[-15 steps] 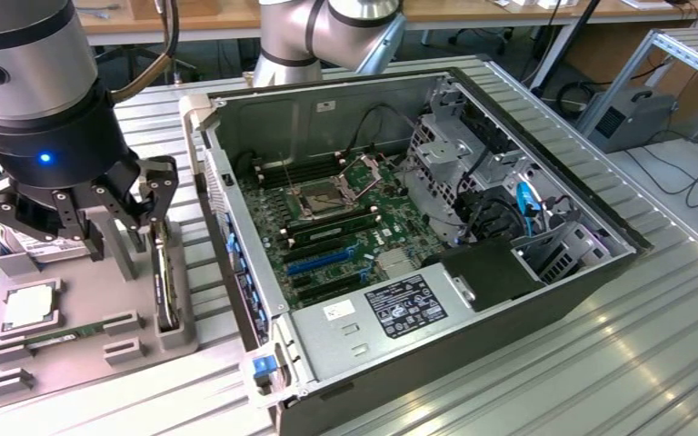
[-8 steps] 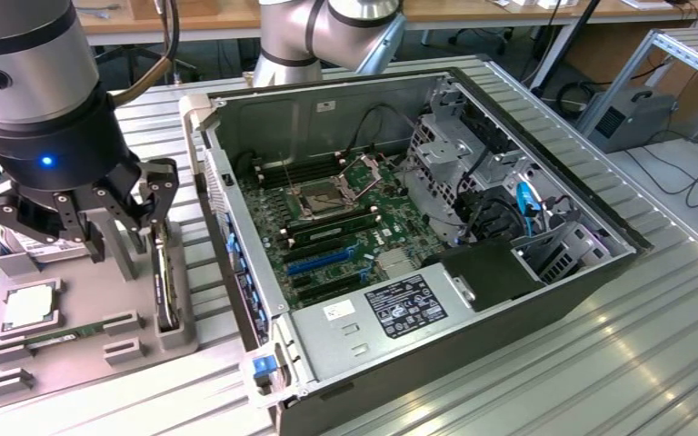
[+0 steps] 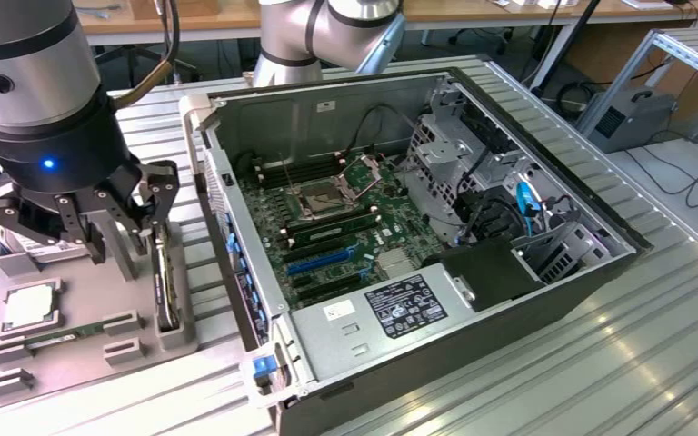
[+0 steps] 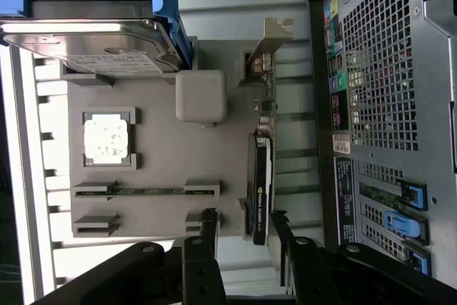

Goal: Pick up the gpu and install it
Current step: 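Pick up the gpu and move the gpu toward the slot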

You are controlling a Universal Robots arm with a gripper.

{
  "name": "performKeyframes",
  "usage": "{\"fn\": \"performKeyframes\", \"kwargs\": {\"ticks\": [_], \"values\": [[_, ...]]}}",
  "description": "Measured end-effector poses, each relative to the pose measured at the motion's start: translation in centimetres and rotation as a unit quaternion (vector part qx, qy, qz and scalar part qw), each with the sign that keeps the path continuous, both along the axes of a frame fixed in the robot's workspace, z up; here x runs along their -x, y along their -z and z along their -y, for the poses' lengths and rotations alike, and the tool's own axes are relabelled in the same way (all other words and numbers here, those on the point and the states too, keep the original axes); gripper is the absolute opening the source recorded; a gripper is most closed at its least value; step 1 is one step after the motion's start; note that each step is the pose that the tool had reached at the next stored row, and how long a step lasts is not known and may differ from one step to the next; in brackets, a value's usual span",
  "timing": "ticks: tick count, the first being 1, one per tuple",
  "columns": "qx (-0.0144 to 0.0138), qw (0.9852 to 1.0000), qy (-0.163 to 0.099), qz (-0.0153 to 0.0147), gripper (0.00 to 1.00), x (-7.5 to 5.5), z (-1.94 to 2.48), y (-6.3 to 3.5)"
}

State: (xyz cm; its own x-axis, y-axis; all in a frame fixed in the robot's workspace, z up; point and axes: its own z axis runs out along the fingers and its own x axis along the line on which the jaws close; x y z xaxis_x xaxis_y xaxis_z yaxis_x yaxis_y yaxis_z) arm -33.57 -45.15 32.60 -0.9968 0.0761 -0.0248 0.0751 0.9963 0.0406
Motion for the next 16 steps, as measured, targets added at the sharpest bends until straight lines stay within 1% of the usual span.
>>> {"fn": "performKeyframes", "kwargs": {"ticks": [16], "values": [[0.0,1.0,0.0,0.0,0.42,0.0,0.0,0.57]]}}
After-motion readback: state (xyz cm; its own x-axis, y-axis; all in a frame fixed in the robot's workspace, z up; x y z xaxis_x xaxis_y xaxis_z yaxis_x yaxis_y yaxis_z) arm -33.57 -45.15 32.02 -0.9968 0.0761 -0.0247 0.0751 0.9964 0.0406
